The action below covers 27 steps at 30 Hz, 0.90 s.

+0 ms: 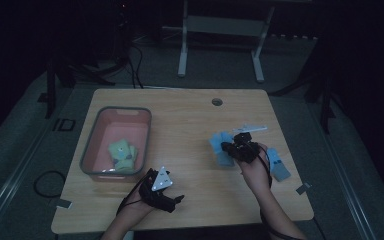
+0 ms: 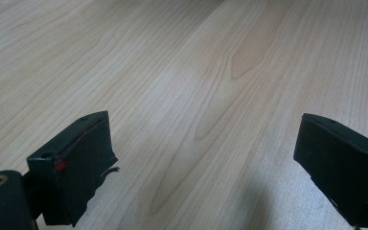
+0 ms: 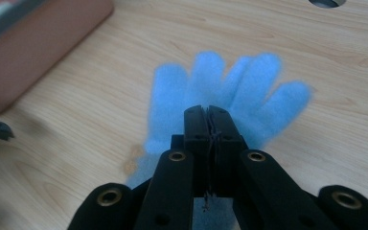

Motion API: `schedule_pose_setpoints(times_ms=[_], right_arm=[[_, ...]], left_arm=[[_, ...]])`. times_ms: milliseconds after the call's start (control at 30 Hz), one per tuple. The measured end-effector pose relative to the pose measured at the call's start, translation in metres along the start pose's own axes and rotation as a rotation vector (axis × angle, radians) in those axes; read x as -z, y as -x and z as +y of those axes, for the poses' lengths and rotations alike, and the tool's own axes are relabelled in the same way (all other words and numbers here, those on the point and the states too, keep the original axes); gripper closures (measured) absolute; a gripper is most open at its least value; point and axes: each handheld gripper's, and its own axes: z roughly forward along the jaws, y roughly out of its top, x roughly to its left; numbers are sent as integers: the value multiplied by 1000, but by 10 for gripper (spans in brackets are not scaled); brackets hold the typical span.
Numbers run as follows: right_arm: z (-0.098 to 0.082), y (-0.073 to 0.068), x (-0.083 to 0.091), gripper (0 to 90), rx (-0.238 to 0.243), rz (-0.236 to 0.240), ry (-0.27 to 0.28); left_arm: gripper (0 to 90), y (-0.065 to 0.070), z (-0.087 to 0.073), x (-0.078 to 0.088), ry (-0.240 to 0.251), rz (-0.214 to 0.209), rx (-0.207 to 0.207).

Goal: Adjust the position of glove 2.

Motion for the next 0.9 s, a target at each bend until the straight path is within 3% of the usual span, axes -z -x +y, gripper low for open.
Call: schedule_pose_setpoints(times_ms=[33,100,167,333,367,433,600,733,900], right_arm=[[-2,-2,-1,879,-18,10,4],[-6,-11,-5,879,-5,-4,-13],[-10,-17,-11,879,-7,15,-33],[-20,-31,-31,879,5,-25,-68],[-22,-32,-35,879,-3,-13,-79],[-25,-34,-41,879,9,-40,-86],[-31,-30,-53,872,-27,-9,-113],[-37,-29,-64,859,-23,-19,-140],[-44,-26,-71,752,-25,-10,-156]], left_arm=[[66,0,0,0,2,1,0],[65,0,0,0,2,4,-2],[66,0,0,0,1,7,-4],[66,0,-1,1,7,1,-7],[66,0,-1,1,7,0,-8],[66,0,-1,2,13,2,-7],[66,-1,-1,3,22,7,0],[66,0,-1,2,18,1,-2],[66,0,-3,1,10,-3,-1]])
